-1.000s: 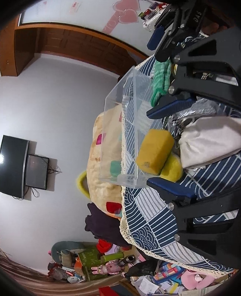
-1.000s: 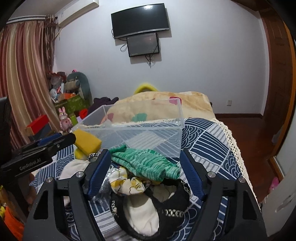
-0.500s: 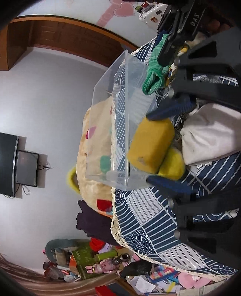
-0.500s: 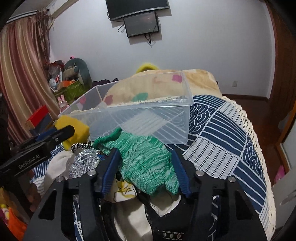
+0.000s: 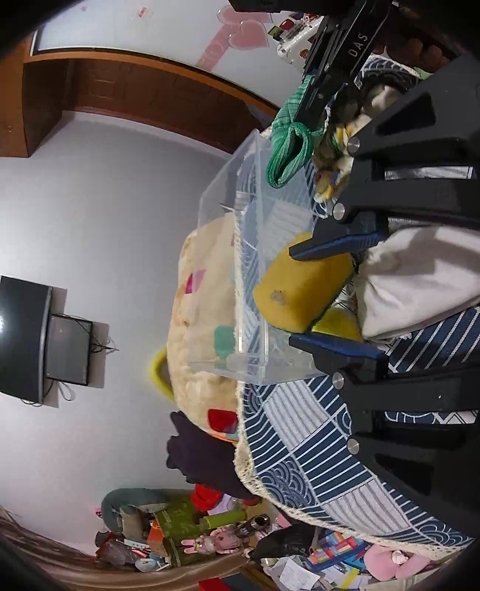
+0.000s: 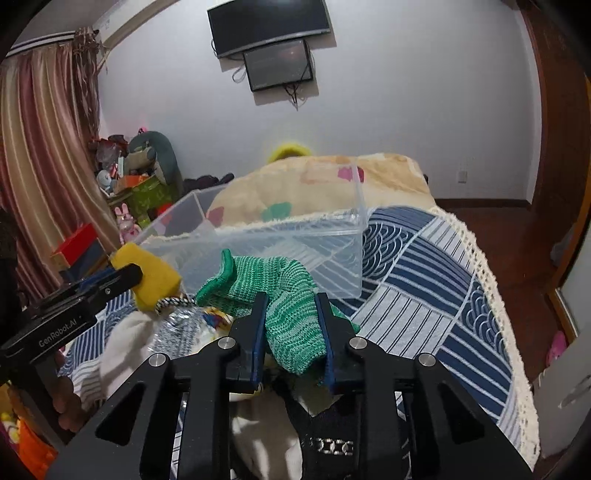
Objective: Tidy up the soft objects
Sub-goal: 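Carry the sponge with the left tool into the clear box while the right tool carries the knit in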
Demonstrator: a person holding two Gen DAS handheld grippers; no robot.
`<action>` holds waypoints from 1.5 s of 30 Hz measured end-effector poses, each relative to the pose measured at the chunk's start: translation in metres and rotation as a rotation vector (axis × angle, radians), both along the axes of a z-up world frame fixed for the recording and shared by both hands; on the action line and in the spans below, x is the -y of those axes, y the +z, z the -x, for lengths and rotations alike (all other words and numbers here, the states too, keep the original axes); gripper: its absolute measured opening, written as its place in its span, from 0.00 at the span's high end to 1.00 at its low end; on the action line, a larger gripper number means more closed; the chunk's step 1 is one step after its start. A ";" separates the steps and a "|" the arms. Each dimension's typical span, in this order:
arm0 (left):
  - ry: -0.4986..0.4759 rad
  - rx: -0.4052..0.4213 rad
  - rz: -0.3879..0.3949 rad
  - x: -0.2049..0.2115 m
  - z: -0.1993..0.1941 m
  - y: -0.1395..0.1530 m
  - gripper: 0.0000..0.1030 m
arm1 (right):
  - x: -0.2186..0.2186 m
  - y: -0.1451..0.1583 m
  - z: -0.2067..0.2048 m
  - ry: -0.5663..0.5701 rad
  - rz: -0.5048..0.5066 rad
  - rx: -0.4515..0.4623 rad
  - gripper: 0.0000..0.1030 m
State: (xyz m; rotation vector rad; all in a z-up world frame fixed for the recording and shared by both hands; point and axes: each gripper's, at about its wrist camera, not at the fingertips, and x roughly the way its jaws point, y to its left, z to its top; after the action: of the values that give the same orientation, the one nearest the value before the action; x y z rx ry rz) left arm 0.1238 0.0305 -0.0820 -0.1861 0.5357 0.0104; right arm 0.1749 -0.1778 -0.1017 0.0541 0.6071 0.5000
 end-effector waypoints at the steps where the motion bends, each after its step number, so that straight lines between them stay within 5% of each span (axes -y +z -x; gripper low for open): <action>1: -0.002 0.012 0.000 0.001 0.003 0.004 0.62 | 0.001 0.004 0.003 0.001 -0.002 0.013 0.79; 12: 0.043 0.134 -0.046 0.003 0.027 0.042 0.62 | 0.004 0.034 0.002 -0.004 -0.009 0.101 0.79; 23: 0.083 0.151 -0.072 -0.012 0.003 0.063 0.61 | -0.005 0.058 -0.026 -0.010 0.012 0.140 0.79; 45: 0.000 -0.082 -0.089 -0.017 -0.071 0.023 0.61 | -0.059 0.023 -0.088 0.072 0.191 -0.020 0.79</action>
State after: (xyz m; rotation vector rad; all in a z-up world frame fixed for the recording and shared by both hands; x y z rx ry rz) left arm 0.1946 0.0471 -0.0595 -0.0996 0.6161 0.0422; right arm 0.2628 -0.1187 -0.0790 -0.1446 0.6758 0.5100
